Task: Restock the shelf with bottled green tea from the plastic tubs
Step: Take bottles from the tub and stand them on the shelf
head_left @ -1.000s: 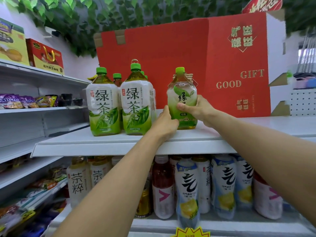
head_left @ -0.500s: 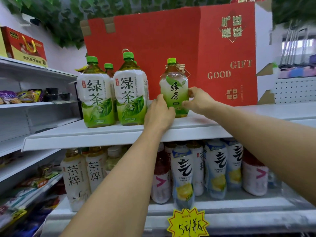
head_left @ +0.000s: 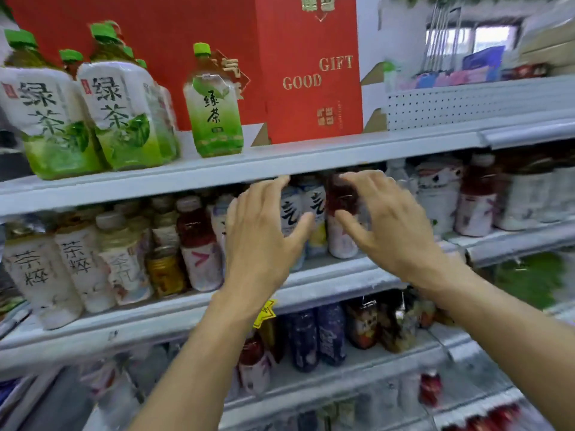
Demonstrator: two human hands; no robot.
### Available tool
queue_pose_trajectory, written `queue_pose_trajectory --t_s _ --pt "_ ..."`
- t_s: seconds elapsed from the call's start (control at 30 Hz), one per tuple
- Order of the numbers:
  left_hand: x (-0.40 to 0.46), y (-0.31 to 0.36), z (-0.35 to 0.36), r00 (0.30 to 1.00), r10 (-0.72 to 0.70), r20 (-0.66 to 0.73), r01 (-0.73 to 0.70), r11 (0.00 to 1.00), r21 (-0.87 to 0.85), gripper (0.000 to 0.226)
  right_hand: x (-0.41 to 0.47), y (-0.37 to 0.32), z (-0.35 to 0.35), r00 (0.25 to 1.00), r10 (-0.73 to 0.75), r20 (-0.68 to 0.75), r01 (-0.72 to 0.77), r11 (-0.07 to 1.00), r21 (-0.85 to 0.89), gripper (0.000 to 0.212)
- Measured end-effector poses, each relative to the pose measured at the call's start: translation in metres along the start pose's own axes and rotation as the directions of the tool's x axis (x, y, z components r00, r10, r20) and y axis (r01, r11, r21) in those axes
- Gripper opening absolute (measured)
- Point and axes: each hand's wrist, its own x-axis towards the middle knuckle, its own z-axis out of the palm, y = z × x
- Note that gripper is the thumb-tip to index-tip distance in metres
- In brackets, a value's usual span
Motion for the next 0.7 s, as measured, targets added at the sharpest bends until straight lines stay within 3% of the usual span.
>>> queue_pose_trajectory --t_s 0.17,0.33,0.57,0.7 --pt "-0.059 0.08 0.05 0.992 0.025 0.123 -0.022 0.999 -0.025 0.067 -0.097 0.066 -0.044 0.994 0.052 0.094 -0.045 0.996 -0.075 0.053" --pt "-0.118 0.18 0.114 0.951 -0.026 0.31 0.039 0.999 -0.037 0.072 -0.196 0.157 -0.1 0.943 0.205 0.261 -0.18 0.977 -0.115 0.062" --pt "-0.172 0.3 0.227 0.806 -0.018 0.592 0.064 0.996 -0.057 0.075 -0.308 0.288 -0.161 0.757 0.452 0.472 -0.394 0.892 -0.223 0.069" --pt "-0.183 0.358 0.284 0.712 0.016 0.702 0.054 0.996 -0.077 0.073 -0.35 0.35 -0.18 0.649 0.549 0.526 -0.48 0.833 -0.277 0.06"
